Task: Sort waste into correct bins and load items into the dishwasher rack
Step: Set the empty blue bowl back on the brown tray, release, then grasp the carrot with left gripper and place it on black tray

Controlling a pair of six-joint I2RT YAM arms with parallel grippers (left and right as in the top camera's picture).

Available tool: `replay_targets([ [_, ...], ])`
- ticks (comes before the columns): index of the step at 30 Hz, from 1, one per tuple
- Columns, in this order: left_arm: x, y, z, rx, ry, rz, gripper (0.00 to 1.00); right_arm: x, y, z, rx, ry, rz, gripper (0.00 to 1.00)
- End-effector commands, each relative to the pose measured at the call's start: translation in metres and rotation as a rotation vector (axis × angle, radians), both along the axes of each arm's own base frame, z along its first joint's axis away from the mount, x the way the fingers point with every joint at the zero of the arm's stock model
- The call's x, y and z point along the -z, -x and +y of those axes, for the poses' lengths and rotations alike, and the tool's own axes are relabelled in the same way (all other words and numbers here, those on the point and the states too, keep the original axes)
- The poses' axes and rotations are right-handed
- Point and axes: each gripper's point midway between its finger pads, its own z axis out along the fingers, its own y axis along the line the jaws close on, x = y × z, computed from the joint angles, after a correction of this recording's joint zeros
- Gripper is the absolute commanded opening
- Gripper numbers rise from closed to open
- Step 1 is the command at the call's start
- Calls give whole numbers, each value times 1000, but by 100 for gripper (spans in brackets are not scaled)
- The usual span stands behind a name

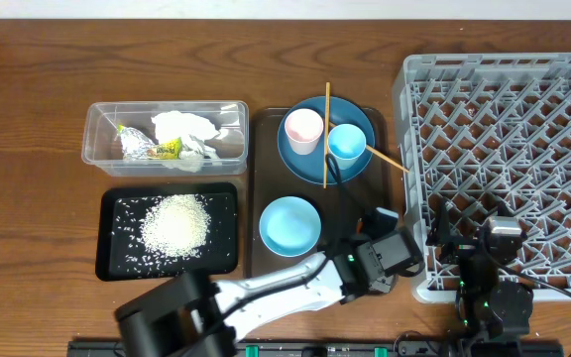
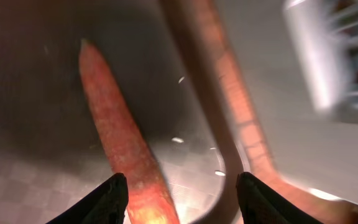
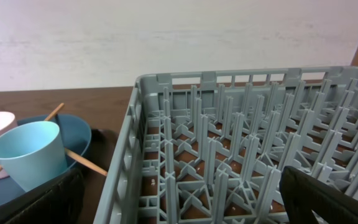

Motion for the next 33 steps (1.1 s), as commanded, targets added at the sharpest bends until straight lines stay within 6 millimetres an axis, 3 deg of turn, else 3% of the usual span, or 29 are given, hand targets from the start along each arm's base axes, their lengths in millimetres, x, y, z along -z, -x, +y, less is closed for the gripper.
replay_targets([
  [1,17,-6,3,-48,-42,-7,59,1,0,-1,5,5,-1,99],
  [9,47,-3,11,-47,-117,18,56,1,0,-1,5,5,-1,99],
  [10,49,-3,11,-47,-121,20,51,1,0,-1,5,5,-1,99],
  [13,49,-3,11,-47,-120,19,23,1,0,-1,5,5,-1,99],
  [15,43,-4,10,-48,-106,14,13,1,0,-1,5,5,-1,99],
  [18,26,-6,5,-47,-65,-2,12,1,0,-1,5,5,-1,99],
  [22,-15,-15,7,-65,2,-48,9,1,0,-1,5,5,-1,99],
  [27,-75,-42,53,-181,30,-122,9,1,0,-1,5,5,-1,99],
  [30,-108,-61,102,-297,32,-148,8,1,0,-1,5,5,-1,99],
  [33,-124,-73,158,-427,-13,-148,8,1,0,-1,5,5,-1,99],
])
